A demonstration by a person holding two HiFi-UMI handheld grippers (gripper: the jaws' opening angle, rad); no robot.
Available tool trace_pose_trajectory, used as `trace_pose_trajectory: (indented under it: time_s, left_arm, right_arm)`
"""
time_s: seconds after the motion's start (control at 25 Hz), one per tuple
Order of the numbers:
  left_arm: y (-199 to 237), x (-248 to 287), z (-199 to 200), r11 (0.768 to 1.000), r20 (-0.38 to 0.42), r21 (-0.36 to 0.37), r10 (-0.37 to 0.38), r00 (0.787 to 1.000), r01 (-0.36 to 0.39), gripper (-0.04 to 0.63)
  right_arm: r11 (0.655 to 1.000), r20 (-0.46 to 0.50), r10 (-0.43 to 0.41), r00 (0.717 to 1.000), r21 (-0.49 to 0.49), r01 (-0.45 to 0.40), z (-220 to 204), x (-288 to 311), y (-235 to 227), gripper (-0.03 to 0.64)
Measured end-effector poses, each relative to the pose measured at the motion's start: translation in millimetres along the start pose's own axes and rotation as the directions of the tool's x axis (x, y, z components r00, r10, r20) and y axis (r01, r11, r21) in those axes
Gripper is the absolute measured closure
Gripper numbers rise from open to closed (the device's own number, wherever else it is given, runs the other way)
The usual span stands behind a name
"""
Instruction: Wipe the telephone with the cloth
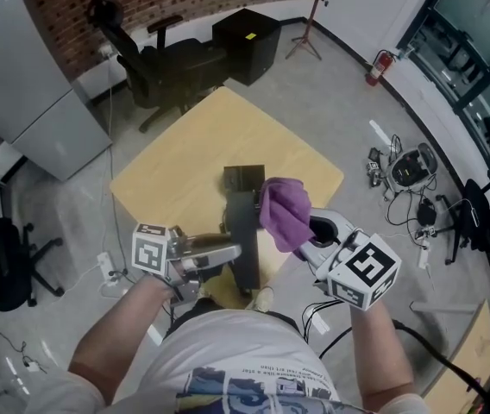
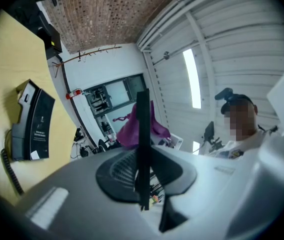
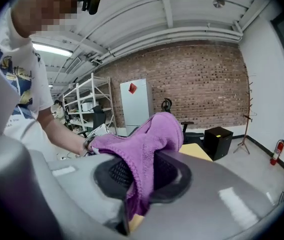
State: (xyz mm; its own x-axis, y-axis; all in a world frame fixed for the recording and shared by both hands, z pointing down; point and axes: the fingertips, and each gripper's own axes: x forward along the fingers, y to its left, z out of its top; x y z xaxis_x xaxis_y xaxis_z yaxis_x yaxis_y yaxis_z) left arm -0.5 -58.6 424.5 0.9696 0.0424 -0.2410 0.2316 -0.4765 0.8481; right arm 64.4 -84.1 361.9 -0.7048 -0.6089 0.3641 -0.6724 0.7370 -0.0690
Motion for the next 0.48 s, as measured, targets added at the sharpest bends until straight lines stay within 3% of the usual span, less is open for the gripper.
trace_pose_trajectory:
  time_s: [0.48]
  left_arm:
    - [4, -17, 13, 1.000, 0.031, -0.008, 0.005, 1.000, -0.005, 0.518]
  right_arm:
    - [0.997, -0.100, 0.076, 0.992, 0.033, -0.073, -38, 7, 49, 0.574]
